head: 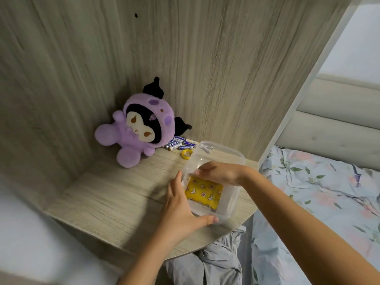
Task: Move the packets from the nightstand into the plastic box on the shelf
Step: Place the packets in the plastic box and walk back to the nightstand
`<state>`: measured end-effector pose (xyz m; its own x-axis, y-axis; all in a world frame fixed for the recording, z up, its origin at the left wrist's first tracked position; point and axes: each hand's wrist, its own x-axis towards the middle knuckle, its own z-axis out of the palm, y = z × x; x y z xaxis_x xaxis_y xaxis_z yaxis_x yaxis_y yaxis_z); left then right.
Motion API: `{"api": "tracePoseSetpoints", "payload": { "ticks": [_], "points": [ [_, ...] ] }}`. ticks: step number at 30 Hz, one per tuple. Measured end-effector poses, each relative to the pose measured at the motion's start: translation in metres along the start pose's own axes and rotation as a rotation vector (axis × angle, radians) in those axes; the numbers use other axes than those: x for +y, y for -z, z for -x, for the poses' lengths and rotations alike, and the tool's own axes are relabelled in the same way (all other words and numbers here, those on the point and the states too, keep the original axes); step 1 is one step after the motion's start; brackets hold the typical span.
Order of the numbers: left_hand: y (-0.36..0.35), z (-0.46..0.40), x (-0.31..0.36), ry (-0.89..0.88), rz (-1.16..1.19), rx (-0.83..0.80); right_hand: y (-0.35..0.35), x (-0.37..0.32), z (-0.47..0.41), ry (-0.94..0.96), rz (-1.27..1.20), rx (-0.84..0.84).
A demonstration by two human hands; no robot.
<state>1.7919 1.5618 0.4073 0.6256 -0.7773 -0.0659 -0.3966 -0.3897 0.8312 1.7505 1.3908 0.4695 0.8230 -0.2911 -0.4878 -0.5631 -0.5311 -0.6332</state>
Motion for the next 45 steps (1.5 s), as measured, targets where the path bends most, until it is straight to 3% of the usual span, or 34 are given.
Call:
{"api": "tracePoseSetpoints", "payload": {
  "ticks": [4,11,17,19,25,28,31,34,39,45],
  "points": [
    [-0.001,-0.001,-0.003,0.001,0.011,0.013,-0.012,0.006,-0.003,0.058,0.259,0.103],
    [-0.001,-0.001,-0.003,0.0,0.035,0.031,-0.018,0.015,0.003,0.161,0.229,0.104],
    [-0.002,-0.002,-0.003,-0.006,0.047,0.039,-0.012,0.018,-0.002,0.087,0.135,0.044],
    [-0.001,0.0,-0.002,-0.003,0.031,0.013,-0.003,0.015,0.003,0.071,0.118,0.144],
    [0.017,0.0,0.009,-0.108,0.06,0.061,0.03,0.041,0.067,0.1,-0.033,0.702],
    [0.03,-0.006,0.029,-0.23,0.114,0.085,0.014,0.072,0.11,-0.091,-0.038,0.957],
    [0.023,-0.006,0.062,-0.526,-0.053,0.048,-0.029,0.105,0.156,-0.365,0.226,0.974],
    [-0.015,0.009,0.093,-0.732,-0.216,-0.227,-0.094,0.129,0.208,-0.589,0.337,0.95],
    [-0.119,0.065,0.116,-0.914,-0.546,-0.683,-0.21,0.143,0.312,-0.994,0.22,0.995],
    [-0.2,0.188,0.131,-1.26,-0.738,-1.012,-0.34,0.125,0.44,-1.451,0.009,0.999]
  ]
}}
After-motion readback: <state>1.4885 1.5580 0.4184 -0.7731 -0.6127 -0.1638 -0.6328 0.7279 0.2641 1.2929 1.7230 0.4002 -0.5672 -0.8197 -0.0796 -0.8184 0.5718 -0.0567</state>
